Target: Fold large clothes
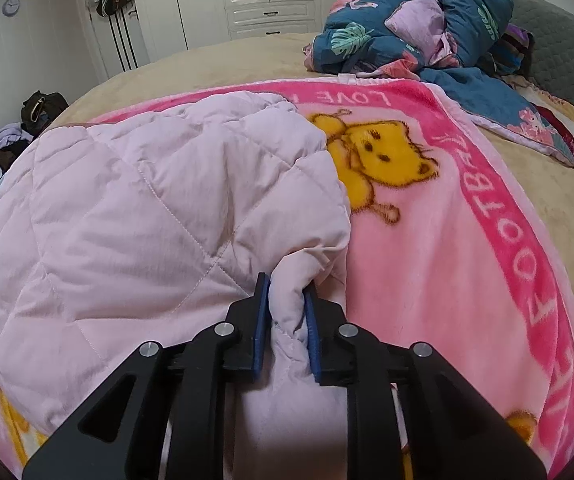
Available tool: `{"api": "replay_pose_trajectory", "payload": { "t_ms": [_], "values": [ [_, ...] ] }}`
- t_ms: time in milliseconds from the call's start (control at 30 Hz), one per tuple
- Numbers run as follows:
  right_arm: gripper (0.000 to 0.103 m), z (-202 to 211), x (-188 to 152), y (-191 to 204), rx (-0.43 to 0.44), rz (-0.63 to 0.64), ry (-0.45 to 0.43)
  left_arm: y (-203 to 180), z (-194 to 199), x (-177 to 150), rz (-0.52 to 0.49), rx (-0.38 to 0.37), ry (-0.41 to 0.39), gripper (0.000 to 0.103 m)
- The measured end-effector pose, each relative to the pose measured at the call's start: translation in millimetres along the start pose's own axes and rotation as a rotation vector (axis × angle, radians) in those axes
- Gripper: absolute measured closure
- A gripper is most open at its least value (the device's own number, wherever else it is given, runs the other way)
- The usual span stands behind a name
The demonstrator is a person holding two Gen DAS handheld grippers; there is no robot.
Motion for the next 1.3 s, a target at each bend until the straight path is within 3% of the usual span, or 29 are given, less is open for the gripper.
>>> {"api": "replay_pose_trajectory", "payload": {
  "t_ms": [100, 133, 167, 200, 267, 400, 533, 600, 700, 800, 833, 900, 1067, 1200, 1300],
  "values": [
    [0.082, 6, 2, 0, -0.011, -0.01, 0.014, 3, 5, -1, 0.003, 0.011, 0.003, 0.065],
    [0.081, 8, 3, -1, -0.016, -0.009, 0.014, 6, 7, -2, 0.006, 0.024, 0.006, 0.055],
    [0.078, 12, 5, -2, -0.021, -0.008, 0.009, 8, 9, -3, 0.008, 0.035, 0.01, 0.047],
    [0.074, 17, 7, -3, -0.022, -0.008, -0.003, 11, 13, -4, 0.013, 0.04, 0.01, 0.044],
    [0.059, 29, 11, -7, -0.025, -0.023, -0.033, 17, 23, -6, 0.017, 0.052, 0.002, 0.035],
    [0.041, 66, 22, -1, 0.032, -0.037, -0.147, 26, 53, -1, 0.003, 0.111, -0.052, 0.023],
    [0.032, 89, 15, 29, 0.132, 0.006, -0.168, 5, 80, 8, -0.011, 0.054, -0.111, 0.012],
    [0.032, 93, 6, 47, 0.176, 0.04, -0.152, -20, 86, 12, -0.04, -0.01, -0.123, 0.011],
    [0.025, 82, -17, 72, 0.193, 0.098, -0.071, -59, 77, 10, -0.056, -0.125, -0.079, 0.011],
    [0.023, 56, -37, 77, 0.135, 0.112, 0.029, -84, 45, -6, -0.064, -0.156, 0.019, 0.01],
    [0.017, 47, -41, 74, 0.12, 0.106, 0.048, -85, 34, -12, -0.039, -0.164, 0.034, 0.008],
    [0.015, 37, -46, 70, 0.126, 0.074, 0.075, -83, 26, -18, 0.006, -0.196, 0.025, 0.008],
    [0.013, 56, -41, 65, 0.163, 0.017, 0.045, -77, 45, -19, 0.024, -0.189, 0.005, 0.008],
    [0.005, 90, -43, 46, 0.202, -0.094, -0.03, -59, 74, -26, 0.123, -0.202, -0.039, 0.008],
    [0.005, 108, -52, 22, 0.224, -0.195, -0.037, -50, 84, -38, 0.216, -0.246, -0.041, 0.008]
  ]
}}
Point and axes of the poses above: each gripper's, at about its wrist camera, not at the fingertips, and z roughly against the way its jaws point, y to its left, x to its top, the point moved 10 cm from there along -z, roughly the way its jaws point, and after that the axes turned 14 degrees about -z, right-handed, at the moved point
